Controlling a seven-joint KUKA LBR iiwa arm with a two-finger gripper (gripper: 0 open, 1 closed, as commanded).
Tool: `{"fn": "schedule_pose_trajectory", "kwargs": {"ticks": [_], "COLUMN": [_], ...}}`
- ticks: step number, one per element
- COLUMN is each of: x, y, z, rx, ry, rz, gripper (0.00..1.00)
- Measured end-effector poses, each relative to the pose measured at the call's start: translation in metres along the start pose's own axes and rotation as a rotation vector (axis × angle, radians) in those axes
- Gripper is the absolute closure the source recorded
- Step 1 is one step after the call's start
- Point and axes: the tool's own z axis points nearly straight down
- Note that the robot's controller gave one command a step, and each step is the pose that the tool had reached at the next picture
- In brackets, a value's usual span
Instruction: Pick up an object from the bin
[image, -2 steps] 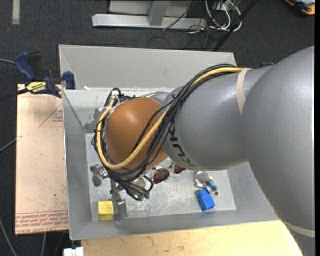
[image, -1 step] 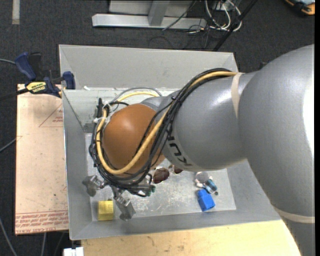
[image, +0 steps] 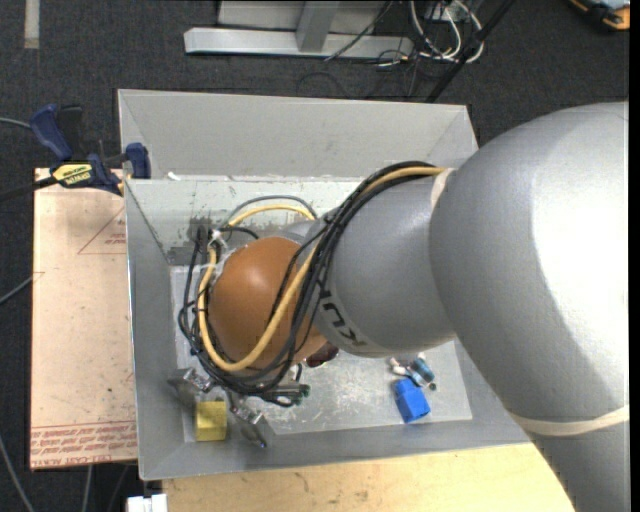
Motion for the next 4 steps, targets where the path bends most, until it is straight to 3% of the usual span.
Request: {"fn": "schedule_pose_trajectory", "kwargs": {"ticks": [1, 4], "x": [-0.0044, -0.0045], "y": [0.0037, 0.0039], "z": [0.0019, -0.0004], "rx": [-0.009, -0.01], "ry": [0.009, 0.008], "rz": [-0.371, -0.369], "gripper": [1.0, 1.0]}}
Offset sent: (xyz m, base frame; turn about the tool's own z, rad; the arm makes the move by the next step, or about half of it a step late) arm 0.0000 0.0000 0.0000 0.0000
